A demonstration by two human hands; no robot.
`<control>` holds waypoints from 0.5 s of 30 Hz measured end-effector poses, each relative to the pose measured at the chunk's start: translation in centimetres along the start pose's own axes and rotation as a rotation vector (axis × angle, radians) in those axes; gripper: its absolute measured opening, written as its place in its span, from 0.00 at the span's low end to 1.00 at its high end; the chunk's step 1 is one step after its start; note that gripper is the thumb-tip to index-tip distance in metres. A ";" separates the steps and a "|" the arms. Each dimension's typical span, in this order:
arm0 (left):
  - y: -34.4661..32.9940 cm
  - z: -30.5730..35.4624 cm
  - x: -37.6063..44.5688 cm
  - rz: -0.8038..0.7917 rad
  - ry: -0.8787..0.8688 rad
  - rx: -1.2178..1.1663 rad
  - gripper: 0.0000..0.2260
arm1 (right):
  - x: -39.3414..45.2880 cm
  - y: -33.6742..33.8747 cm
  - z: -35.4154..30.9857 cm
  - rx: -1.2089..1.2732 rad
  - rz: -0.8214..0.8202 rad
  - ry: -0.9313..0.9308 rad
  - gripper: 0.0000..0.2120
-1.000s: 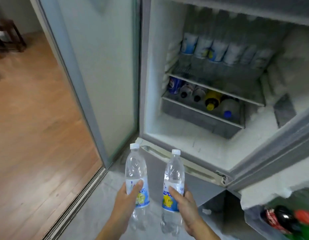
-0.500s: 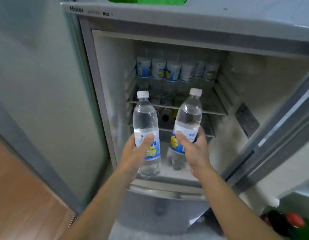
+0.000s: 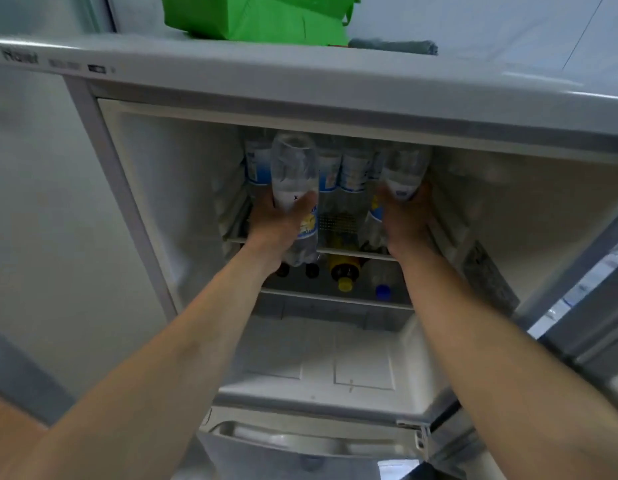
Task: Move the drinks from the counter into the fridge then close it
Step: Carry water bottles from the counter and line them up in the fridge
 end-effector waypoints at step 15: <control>1.7 -1.0 5.5 0.100 -0.237 0.032 0.13 | 9.2 -1.4 5.6 -0.293 0.048 -0.070 0.41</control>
Point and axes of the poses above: each hand's wrist, its own x-axis towards the middle knuckle, its own y-axis out of the back of the hand, z = x × y, the point moved 9 cm from there along x, towards the middle knuckle, and after that the axes turned 8 degrees about x, right-handed, at the moved point
